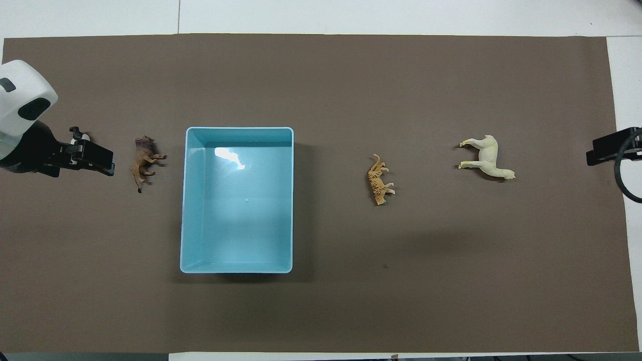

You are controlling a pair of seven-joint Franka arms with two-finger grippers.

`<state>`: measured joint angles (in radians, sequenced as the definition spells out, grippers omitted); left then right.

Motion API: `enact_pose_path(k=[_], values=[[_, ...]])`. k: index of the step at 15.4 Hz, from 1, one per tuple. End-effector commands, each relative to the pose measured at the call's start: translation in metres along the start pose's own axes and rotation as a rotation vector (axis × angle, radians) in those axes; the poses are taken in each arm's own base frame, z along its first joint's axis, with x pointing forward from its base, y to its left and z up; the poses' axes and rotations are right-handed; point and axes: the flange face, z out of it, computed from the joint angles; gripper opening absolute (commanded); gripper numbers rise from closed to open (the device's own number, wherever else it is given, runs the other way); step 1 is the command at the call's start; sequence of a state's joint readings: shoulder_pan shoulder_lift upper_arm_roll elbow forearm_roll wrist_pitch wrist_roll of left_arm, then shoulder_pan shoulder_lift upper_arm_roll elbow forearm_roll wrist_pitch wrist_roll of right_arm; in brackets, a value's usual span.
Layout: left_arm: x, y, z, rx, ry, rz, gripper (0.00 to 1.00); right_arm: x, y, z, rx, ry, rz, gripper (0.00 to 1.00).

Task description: Put all toys into storage box

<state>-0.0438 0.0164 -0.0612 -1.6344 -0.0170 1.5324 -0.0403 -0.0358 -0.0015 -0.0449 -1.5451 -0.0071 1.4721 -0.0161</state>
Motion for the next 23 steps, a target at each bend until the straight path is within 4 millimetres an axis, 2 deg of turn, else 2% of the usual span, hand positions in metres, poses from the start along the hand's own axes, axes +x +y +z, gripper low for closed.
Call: enact_pose_path(k=[1,12,17,20,23], values=[[-0.007,-0.002,-0.003,0.006,-0.006,-0.002,1.0,-0.007,0.0,0.0,-0.011,-0.01,0.013,1.0],[-0.007,-0.002,-0.003,0.006,-0.006,-0.002,1.0,-0.007,0.002,0.0,-0.011,-0.01,0.016,1.0],[-0.01,-0.003,-0.002,0.007,-0.025,-0.003,1.0,-0.014,0.001,0.002,-0.013,-0.053,0.014,1.0],[-0.006,-0.003,-0.005,0.005,0.014,-0.016,1.0,-0.004,0.004,-0.002,-0.025,0.017,0.016,1.0],[0.003,-0.011,0.012,0.003,0.114,-0.068,1.0,-0.005,0.014,-0.002,-0.022,0.019,0.034,1.0]])
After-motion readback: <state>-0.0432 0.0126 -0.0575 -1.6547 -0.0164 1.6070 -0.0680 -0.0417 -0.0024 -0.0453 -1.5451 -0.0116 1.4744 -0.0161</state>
